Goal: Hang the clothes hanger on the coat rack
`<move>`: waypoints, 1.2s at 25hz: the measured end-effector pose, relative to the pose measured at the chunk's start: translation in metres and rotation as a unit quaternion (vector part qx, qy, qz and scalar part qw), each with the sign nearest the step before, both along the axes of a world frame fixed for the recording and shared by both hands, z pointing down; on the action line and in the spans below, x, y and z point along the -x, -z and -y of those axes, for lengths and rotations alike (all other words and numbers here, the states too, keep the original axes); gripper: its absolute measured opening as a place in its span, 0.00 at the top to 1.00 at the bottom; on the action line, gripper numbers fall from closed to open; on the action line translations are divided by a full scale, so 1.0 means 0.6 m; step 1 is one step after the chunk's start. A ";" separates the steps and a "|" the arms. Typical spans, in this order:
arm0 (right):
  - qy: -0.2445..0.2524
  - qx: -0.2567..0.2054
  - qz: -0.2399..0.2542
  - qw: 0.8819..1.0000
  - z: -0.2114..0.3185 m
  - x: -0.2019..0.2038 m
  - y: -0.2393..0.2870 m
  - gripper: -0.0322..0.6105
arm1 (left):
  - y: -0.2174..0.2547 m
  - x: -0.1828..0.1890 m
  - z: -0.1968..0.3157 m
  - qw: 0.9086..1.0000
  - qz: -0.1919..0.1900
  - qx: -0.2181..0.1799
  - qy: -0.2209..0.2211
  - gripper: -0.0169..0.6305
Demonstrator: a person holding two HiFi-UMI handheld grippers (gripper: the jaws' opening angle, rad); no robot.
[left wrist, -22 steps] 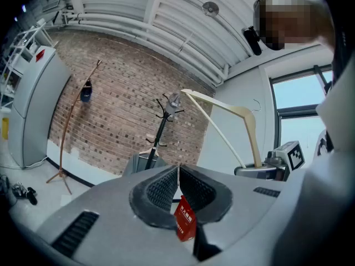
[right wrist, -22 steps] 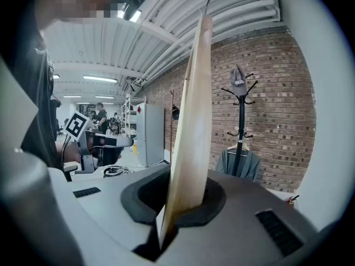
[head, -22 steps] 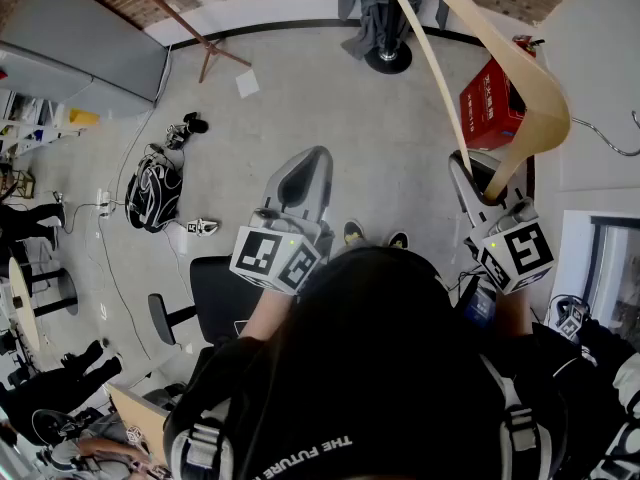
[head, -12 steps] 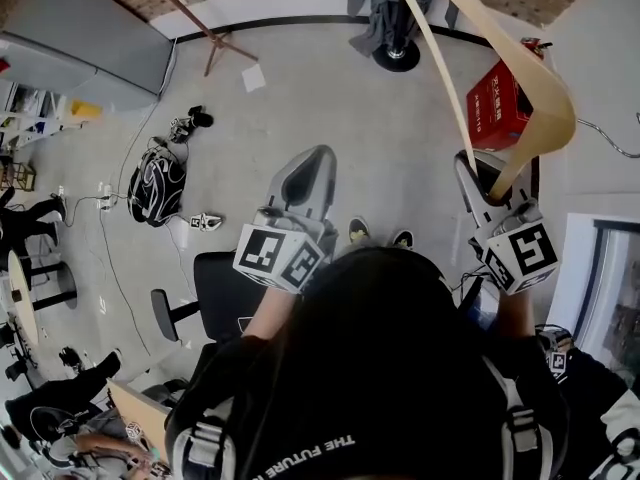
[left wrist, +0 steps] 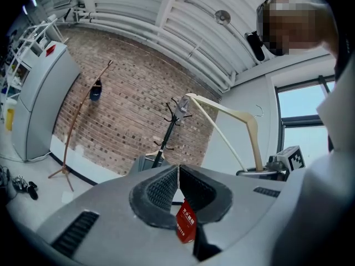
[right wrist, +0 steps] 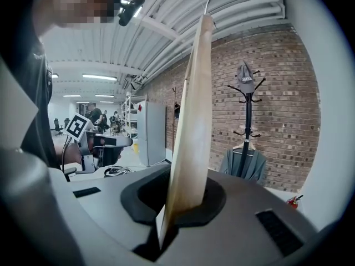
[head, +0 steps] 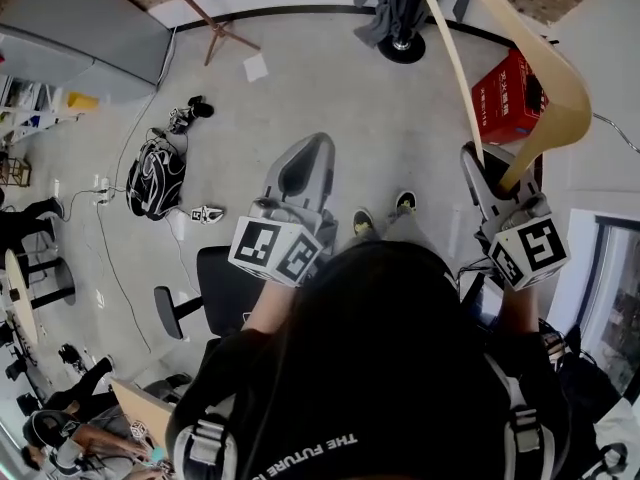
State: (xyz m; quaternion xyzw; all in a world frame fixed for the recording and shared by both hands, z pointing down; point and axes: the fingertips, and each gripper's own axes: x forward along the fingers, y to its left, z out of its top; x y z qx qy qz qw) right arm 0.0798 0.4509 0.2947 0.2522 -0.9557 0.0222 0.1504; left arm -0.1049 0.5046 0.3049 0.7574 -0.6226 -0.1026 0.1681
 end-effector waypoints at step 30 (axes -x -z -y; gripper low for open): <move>-0.003 -0.019 0.002 1.000 0.432 -0.049 -0.012 0.90 | 0.009 -0.042 0.431 1.000 0.027 0.012 -0.002 0.93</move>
